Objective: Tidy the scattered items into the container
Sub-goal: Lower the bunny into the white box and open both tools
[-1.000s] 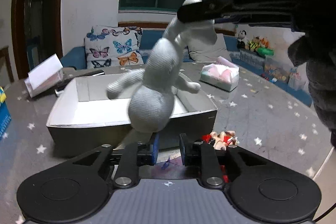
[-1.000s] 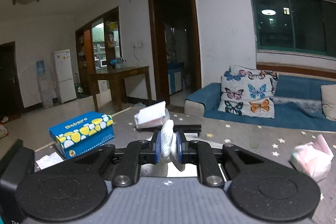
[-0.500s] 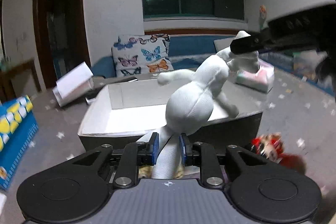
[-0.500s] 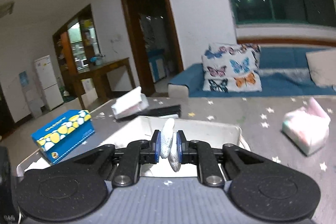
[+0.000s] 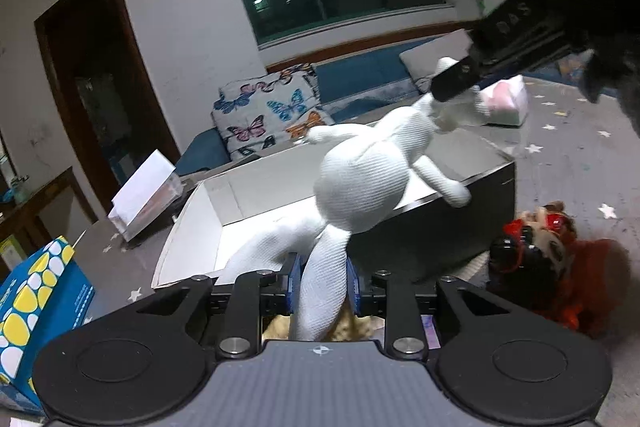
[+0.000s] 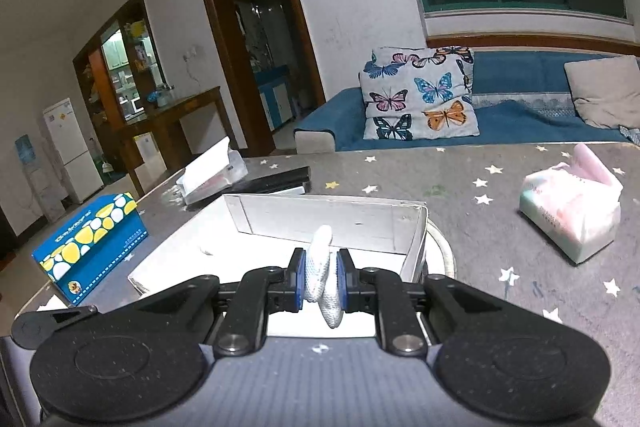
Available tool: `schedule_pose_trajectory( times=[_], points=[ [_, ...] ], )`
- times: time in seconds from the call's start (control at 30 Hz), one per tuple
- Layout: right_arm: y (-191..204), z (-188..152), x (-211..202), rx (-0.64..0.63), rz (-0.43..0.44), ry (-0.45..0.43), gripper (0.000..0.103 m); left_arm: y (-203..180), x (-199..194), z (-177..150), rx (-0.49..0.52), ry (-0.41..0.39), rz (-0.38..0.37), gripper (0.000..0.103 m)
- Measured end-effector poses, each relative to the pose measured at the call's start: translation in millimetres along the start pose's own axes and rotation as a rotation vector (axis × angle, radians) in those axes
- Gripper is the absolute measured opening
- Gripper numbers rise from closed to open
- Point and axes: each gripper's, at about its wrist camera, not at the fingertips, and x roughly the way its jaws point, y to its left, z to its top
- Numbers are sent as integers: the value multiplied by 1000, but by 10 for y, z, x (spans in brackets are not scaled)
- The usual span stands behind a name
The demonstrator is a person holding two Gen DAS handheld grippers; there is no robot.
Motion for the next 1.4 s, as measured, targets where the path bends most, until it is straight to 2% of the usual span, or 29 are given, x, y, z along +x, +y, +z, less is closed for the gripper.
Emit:
schedule_pose_trajectory(
  times=[0.03, 0.1, 0.17, 0.3, 0.5, 0.73, 1.0, 1.07, 1.17, 1.27, 1.4],
  points=[
    [-2, 2, 6, 2, 0, 2, 15, 16, -6, -1, -4, -5, -7, 24],
    [3, 10, 12, 2, 1, 5, 15, 45, -44, -1, -11, -26, -17, 13],
    [17, 22, -6, -3, 5, 5, 15, 76, -98, 13, -20, -43, -24, 8],
    [43, 92, -64, -5, 15, -16, 15, 216, -187, 135, -62, -74, -41, 7],
    [61, 274, 59, -15, 17, -20, 15, 559, -1, 438, -193, -50, -82, 7],
    [-34, 421, 480, 28, -4, 25, 15, 789, 566, 645, -239, 46, -103, 7],
    [-172, 423, 1120, 74, -54, 127, 15, 832, 1126, 703, -243, 154, -102, 8],
    [-182, 401, 1226, 68, -73, 143, 20, 829, 1231, 695, -242, 181, -96, 10],
    [-218, 367, 1329, 72, -80, 173, 27, 808, 1291, 653, -225, 205, -70, 14],
    [-254, 355, 1327, 65, -90, 172, 29, 801, 1254, 610, -202, 199, -45, 23],
    [-259, 361, 1246, 69, -87, 160, 29, 840, 1177, 611, -211, 176, -57, 24]
  ],
)
